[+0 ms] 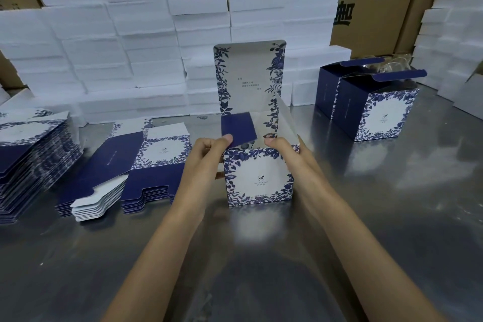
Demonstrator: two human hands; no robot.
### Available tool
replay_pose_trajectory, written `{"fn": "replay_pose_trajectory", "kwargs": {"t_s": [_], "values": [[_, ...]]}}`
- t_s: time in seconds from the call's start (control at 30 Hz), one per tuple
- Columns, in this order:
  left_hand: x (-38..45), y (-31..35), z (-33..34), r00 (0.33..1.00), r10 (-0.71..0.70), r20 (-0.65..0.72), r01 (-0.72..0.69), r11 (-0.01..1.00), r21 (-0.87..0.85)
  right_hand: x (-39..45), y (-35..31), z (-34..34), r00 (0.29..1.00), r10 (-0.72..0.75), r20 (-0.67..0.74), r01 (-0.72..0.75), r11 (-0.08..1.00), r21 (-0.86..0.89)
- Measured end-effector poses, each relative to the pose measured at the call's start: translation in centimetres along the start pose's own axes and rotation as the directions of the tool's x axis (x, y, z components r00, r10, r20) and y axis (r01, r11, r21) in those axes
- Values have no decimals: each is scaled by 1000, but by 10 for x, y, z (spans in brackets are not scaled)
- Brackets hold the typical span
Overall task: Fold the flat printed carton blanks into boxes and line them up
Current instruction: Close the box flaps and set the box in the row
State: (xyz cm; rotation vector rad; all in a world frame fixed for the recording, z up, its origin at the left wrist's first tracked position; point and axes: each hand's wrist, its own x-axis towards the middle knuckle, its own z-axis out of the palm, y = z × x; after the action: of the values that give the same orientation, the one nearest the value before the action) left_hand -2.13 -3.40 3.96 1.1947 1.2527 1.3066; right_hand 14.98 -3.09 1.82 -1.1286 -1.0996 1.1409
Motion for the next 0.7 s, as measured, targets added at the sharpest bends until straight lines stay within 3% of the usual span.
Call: {"fn": "replay_pose_trajectory", "kwargs": {"t_s": [0.1, 0.23, 0.33, 0.5, 0.7], "values": [[0, 12, -6, 996, 76, 43, -83, 972, 219, 0, 1, 1, 1000, 19, -2, -19, 1000, 16], [0, 28, -8, 982, 170, 79, -186, 834, 520, -3, 0, 0, 1000, 12, 21, -13, 1000, 21], [5, 43, -8, 985, 120, 123, -172, 718, 675, -4, -1, -2, 999, 17, 29, -18, 1000, 20], [21, 57, -4, 986, 51, 158, -156, 613, 775, -7, -3, -1, 998, 32, 48, -32, 999, -6], [32, 57, -4, 979, -30, 199, -137, 627, 767, -5, 0, -9, 996, 90, 9, -90, 996, -28]]}}
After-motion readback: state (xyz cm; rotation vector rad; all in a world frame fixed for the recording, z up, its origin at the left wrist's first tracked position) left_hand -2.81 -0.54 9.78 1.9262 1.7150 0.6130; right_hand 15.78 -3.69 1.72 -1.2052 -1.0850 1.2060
